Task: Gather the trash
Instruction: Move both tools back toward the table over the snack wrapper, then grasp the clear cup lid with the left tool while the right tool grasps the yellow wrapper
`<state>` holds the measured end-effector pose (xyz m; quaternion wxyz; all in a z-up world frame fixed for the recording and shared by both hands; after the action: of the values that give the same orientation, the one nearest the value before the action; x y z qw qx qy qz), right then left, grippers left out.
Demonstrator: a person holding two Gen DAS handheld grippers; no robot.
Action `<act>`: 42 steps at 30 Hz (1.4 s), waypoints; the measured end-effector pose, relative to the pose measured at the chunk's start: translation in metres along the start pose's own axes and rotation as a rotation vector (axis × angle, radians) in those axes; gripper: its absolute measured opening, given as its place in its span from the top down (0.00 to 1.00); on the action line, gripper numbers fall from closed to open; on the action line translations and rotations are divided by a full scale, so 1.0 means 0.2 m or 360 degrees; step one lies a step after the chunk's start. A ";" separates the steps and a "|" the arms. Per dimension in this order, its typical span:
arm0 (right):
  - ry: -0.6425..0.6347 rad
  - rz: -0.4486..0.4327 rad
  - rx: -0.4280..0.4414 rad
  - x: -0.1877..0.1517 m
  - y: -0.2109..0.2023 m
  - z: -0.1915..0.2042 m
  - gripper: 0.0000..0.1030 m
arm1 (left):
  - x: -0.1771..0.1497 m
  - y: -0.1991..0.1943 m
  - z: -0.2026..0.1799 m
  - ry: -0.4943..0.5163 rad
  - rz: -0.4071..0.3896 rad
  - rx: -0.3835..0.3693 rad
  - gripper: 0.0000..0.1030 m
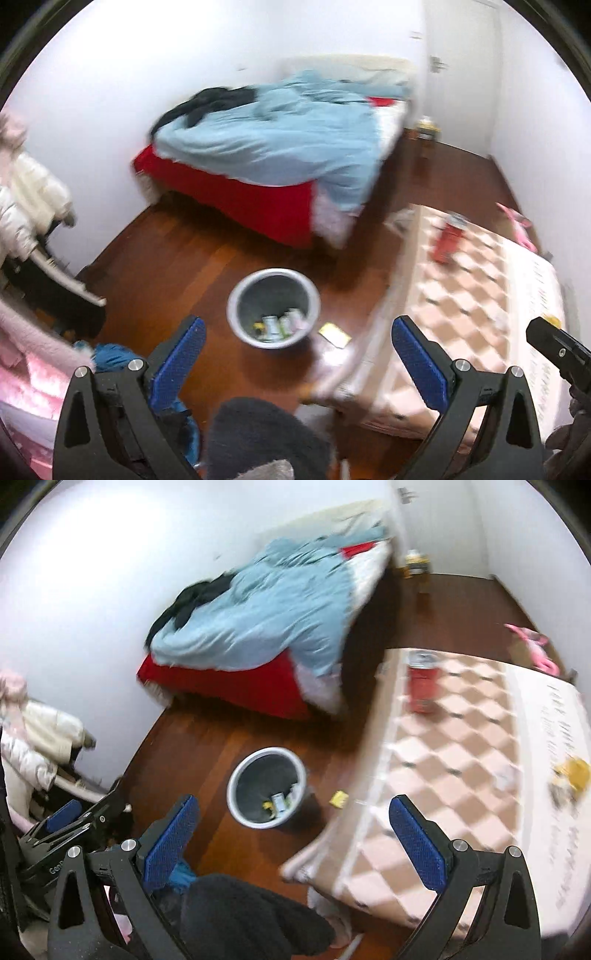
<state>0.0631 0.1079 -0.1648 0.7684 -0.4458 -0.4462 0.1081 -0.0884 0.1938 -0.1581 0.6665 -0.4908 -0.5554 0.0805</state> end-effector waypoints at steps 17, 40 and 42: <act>0.0730 0.0136 -0.0562 -0.29 -0.15 -1.79 0.00 | -0.28 0.80 -1.37 0.0505 0.0515 -0.0260 0.00; 0.0948 0.0406 -0.0535 0.02 0.84 -2.40 0.54 | -0.36 1.48 -1.77 0.0541 0.0766 -0.0425 0.65; 0.0927 0.0390 -0.0545 0.04 0.84 -2.37 0.62 | -0.34 1.44 -1.75 0.0548 0.0728 -0.0406 0.65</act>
<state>0.4773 -0.0702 -0.3879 0.7590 -0.6303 -0.1634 -0.0086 0.2985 0.0968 -0.3826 0.6484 -0.6890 -0.3153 0.0737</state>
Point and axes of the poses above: each gripper's, at about its wrist camera, not at the fingertips, and y roughly the way its jaws point, z to its left, x to its top, the point moved 8 cm from there along y, roughly the way its jaws point, and after that the axes turned 11 degrees about -x, right-handed, at the moved point
